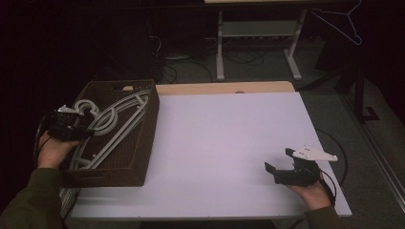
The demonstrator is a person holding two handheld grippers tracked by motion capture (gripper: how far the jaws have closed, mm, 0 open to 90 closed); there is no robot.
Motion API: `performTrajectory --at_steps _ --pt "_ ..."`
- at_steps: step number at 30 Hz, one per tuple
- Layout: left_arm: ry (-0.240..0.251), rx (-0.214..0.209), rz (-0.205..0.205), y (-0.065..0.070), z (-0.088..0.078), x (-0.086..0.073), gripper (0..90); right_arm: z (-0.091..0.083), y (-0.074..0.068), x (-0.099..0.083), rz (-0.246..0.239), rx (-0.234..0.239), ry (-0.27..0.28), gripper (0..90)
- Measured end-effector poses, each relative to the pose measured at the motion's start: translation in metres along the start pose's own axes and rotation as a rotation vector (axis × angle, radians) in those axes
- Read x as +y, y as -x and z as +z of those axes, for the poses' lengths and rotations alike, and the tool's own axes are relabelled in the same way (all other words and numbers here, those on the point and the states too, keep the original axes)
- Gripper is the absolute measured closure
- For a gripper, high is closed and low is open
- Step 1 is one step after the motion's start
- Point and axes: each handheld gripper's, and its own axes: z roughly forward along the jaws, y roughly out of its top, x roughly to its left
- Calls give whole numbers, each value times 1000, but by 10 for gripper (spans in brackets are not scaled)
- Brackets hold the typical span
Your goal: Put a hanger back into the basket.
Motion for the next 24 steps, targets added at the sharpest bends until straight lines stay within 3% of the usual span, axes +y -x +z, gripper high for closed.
performTrajectory --at_steps 8,24 --pt "97 -88 -13 8 -13 11 410 0 -1 1 4 2 1 64" --pt "263 -253 49 60 -30 39 189 -2 2 4 -6 7 19 64"
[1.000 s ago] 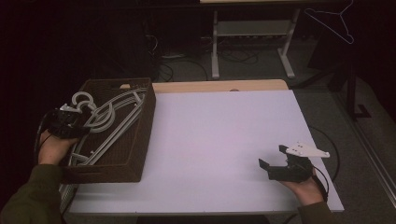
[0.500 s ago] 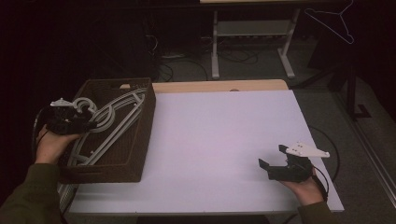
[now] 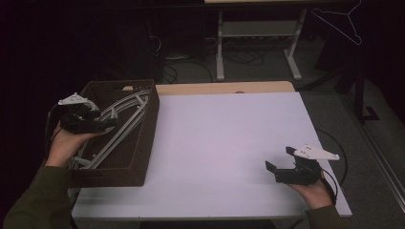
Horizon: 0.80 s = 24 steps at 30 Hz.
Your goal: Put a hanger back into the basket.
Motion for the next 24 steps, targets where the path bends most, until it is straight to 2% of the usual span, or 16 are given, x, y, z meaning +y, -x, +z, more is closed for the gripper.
performTrajectory --at_steps 9,16,21,24 --pt "104 -109 37 39 2 13 150 -2 -1 9 -9 38 21 62" --pt "180 -185 66 69 6 18 136 -4 -2 24 -32 59 69 56" --pt "244 -231 86 83 7 17 132 -4 -4 37 -43 92 97 19" --pt "274 -260 78 88 8 14 114 -4 -6 45 -43 98 112 0"
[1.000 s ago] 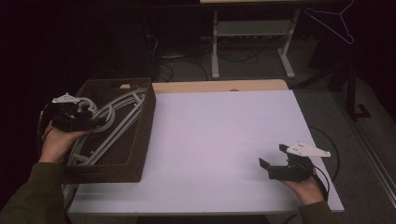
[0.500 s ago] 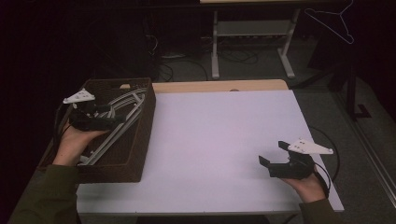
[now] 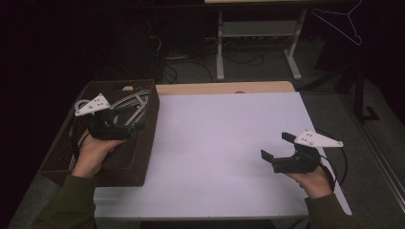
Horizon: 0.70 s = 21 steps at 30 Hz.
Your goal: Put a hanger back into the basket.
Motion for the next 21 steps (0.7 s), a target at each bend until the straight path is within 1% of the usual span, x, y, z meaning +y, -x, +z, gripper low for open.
performTrajectory --at_steps 1,3,5,7,11,13,14,15,16,19,21 --pt "5 -5 -1 2 1 -1 107 1 0 3 -4 -4 4 0" --pt "19 -18 -1 5 2 -3 88 1 0 8 -5 10 10 0" --pt "35 -31 -1 10 5 -4 69 2 0 14 -13 9 24 0" --pt "56 -47 5 15 8 -6 65 3 0 19 -19 18 33 0" --pt "79 -70 8 23 15 -8 42 3 1 30 -22 37 40 0" --pt "82 -89 13 26 19 -9 29 3 2 34 -24 46 41 0" --pt "86 -91 18 28 21 -10 25 3 3 37 -30 48 49 0" --pt "92 -99 9 30 23 -10 24 2 3 38 -27 50 58 0" --pt "89 -109 13 32 25 -11 23 2 4 40 -24 51 64 0" --pt "94 -120 22 36 29 -13 15 2 6 44 -16 55 82 0" --pt "97 -124 19 38 31 -16 15 4 7 46 -13 60 91 0"
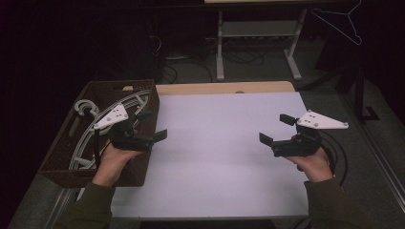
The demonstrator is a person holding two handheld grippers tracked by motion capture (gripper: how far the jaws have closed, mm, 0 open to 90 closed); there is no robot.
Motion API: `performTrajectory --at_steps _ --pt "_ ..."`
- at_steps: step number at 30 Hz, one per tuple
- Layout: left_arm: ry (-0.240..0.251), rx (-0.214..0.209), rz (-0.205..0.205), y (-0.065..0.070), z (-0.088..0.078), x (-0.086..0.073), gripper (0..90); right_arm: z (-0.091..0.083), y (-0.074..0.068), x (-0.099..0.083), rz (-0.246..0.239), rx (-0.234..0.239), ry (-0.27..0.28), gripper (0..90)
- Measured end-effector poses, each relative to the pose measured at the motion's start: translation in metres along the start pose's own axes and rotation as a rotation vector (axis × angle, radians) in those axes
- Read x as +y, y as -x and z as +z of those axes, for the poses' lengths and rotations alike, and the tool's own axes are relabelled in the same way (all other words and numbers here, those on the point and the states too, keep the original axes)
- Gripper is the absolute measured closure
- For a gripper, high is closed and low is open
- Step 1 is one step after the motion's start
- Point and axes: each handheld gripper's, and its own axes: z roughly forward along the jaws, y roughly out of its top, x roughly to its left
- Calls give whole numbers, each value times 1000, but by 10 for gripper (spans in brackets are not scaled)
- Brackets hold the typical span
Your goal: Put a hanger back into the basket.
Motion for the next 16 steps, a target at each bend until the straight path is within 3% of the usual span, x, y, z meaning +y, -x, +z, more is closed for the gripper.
performTrajectory --at_steps 2,16 --pt "-17 -4 4 1 3 -3 15 2 0 1 2 3 3 0" --pt "-18 -20 4 3 5 -5 15 5 -2 5 -8 12 24 0"
